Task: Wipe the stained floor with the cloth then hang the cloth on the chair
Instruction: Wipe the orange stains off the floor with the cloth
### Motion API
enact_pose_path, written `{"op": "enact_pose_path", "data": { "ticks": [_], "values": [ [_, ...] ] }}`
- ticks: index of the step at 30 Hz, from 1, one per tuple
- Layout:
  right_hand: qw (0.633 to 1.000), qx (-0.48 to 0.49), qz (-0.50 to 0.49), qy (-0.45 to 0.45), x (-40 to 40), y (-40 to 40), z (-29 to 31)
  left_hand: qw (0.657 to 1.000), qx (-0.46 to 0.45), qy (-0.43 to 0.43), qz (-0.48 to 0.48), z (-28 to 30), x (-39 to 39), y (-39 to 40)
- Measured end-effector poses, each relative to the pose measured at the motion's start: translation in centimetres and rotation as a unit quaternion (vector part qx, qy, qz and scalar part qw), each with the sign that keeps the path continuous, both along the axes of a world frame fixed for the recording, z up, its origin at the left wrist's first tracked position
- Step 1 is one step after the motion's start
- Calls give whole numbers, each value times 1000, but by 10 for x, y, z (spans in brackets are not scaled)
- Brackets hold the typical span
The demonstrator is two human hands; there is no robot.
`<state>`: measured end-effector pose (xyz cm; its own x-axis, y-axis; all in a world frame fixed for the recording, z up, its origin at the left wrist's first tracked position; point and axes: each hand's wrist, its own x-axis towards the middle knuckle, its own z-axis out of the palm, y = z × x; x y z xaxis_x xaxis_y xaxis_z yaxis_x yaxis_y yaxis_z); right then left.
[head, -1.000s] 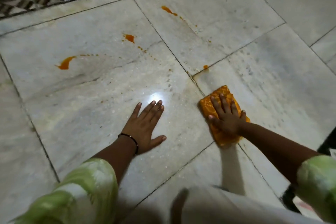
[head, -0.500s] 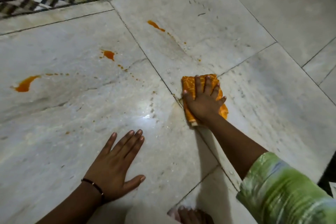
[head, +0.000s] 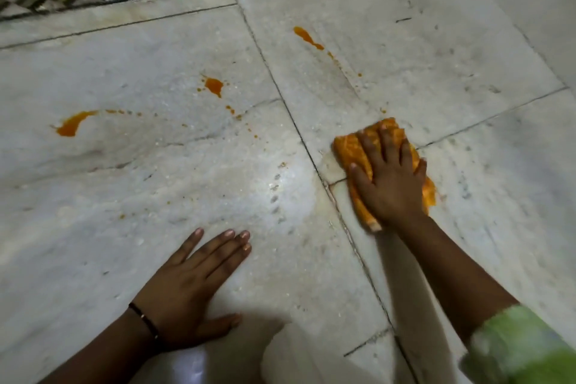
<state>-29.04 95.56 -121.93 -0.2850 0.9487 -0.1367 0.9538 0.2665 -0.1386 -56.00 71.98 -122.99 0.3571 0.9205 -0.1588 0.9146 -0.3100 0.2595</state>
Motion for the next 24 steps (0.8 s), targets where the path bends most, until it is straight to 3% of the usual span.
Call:
{"op": "enact_pose_path", "data": {
  "ticks": [3, 6, 10, 13, 16, 18, 22, 24],
  "values": [
    [1000, -18, 9, -8, -61, 18, 0, 1000, -5, 8, 8, 2, 0, -1],
    [989, 5, 145, -27, -95, -3, 0, 1000, 3, -6, 10, 0, -2, -2],
    [956, 19, 292, -18, -73, -48, 1, 999, 21, -20, 30, 0, 3, -1],
    [891, 6, 452, -42, -20, -42, 7, 996, 37, -26, 71, -1, 11, -2],
    [817, 13, 567, -106, 25, 23, 13, 994, 18, -34, 99, -3, 18, -8],
    [839, 17, 529, -126, 23, 58, 17, 994, 14, -14, 103, -5, 20, -9],
    [957, -3, 283, -72, -42, 44, 7, 995, -2, 16, 99, -3, 22, -9],
    [974, -5, 220, -49, -71, 14, 3, 995, -3, 20, 101, -3, 23, -7]
  ]
}}
